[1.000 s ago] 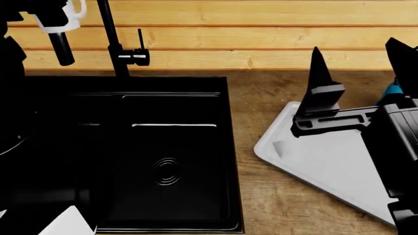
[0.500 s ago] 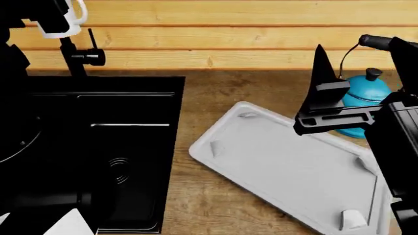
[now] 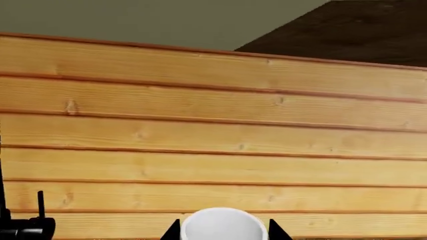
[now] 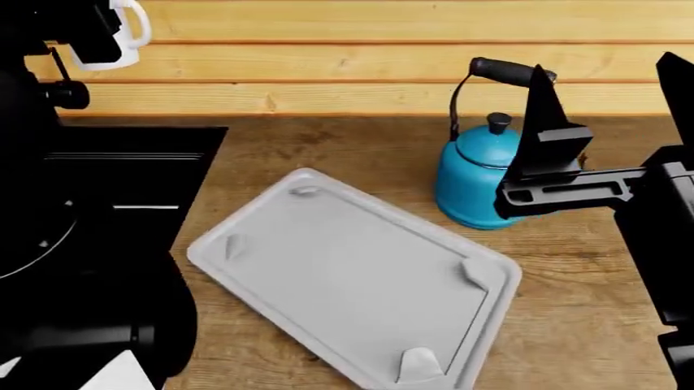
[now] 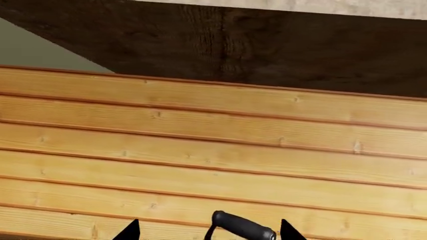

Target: Pick the kettle from the counter and place it on the tray. Then pick the mug from the cabinet and place it on the tray. Then close the cabinet doors.

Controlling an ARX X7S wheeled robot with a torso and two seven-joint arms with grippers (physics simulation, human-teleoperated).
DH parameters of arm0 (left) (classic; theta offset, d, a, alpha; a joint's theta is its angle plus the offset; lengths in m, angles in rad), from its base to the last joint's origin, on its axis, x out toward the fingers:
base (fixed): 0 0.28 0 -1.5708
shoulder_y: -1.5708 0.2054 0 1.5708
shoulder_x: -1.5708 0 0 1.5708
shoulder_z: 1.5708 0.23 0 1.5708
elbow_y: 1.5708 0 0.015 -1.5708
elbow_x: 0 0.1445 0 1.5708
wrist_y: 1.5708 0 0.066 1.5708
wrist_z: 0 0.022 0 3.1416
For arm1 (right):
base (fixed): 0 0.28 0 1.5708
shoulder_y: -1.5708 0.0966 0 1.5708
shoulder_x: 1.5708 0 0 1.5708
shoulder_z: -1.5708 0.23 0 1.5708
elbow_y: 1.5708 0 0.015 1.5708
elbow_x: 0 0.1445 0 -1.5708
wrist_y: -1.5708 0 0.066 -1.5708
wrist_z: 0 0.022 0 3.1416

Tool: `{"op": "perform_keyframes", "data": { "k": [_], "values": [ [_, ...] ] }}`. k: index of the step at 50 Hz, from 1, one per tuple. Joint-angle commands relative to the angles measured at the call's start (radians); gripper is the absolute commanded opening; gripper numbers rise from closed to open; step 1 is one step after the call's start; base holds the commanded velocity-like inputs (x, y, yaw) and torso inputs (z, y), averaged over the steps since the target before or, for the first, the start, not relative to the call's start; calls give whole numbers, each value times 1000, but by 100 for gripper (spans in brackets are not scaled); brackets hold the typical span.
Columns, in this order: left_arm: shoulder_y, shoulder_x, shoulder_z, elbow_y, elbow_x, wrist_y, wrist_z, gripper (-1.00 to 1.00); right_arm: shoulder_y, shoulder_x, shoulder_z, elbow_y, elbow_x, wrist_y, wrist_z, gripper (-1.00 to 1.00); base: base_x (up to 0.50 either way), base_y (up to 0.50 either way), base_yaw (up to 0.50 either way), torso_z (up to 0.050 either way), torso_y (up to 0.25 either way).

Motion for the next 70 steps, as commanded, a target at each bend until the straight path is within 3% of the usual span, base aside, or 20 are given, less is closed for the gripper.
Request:
{"op": "perform_keyframes", "data": {
  "k": [1, 8, 38, 49, 62, 70],
  "values": [
    [15, 0, 5, 11, -12, -6, 0, -100, 1, 2, 2, 0, 2, -1, -1, 100, -1, -500, 0, 0, 0],
    [40, 0, 13, 24, -21, -6, 0, -100, 1, 4, 4, -2, 4, -2, -2, 100, 0, -500, 0, 0, 0],
    [268, 0, 206, 115, -78, -6, -7, -100, -4, -7, -10, -7, -24, 12, -7, 100, 0, -3, 0, 1, 0],
    [273, 0, 230, 130, -498, -6, -401, -100, -18, -13, -12, -1, -44, 9, -18, 100, 0, 0, 0, 0, 1],
    [312, 0, 238, 133, -1268, -6, -1144, -100, -50, -3, 1, 0, -62, -7, -36, 100, 0, 0, 0, 0, 0],
    [368, -1, 254, 118, -1402, -6, -1297, -100, -65, 5, 9, -1, -68, -16, -42, 100, 0, 0, 0, 0, 1]
  ]
}}
